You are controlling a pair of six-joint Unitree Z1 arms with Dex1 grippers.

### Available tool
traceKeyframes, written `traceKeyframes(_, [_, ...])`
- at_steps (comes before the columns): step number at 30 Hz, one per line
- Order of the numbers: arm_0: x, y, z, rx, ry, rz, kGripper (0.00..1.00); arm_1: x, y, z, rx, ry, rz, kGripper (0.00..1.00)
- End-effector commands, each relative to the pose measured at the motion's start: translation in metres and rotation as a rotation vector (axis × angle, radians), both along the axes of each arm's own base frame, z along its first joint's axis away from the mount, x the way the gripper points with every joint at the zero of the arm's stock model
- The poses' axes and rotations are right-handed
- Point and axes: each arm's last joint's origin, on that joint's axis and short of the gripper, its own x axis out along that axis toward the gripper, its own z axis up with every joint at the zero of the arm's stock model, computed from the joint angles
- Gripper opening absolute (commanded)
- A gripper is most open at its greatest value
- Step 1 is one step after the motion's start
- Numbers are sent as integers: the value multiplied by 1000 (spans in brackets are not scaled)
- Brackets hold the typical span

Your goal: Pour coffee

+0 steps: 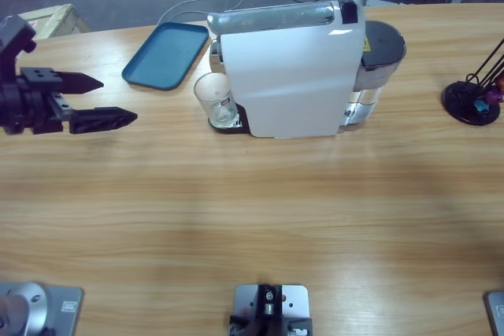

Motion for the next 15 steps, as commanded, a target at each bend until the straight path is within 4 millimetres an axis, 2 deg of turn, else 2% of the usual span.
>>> traceKeyframes(1, [1, -2, -17, 34, 52, 8, 982, 14, 6, -48, -62, 102, 2, 0])
traceKeyframes(5, [1, -2, -18, 34, 56, 11, 982, 11, 3, -61, -80, 131, -2, 0])
traceKeyframes(8, [0, -2, -18, 34, 57, 11, 982, 6, 0, -57, -77, 123, -3, 0])
traceKeyframes(10, [1, -2, -18, 35, 59, 11, 982, 2, -4, -43, -67, 79, -12, 0])
traceKeyframes(13, [0, -1, -17, 32, 55, 12, 982, -17, -8, 5, 26, -100, 8, 0])
traceKeyframes(14, [-1, -1, -17, 30, 52, 12, 982, -26, -10, 23, 66, -151, 17, 212])
traceKeyframes(15, [-1, -1, -16, 28, 49, 12, 982, -34, -11, 39, 103, -187, 32, 829])
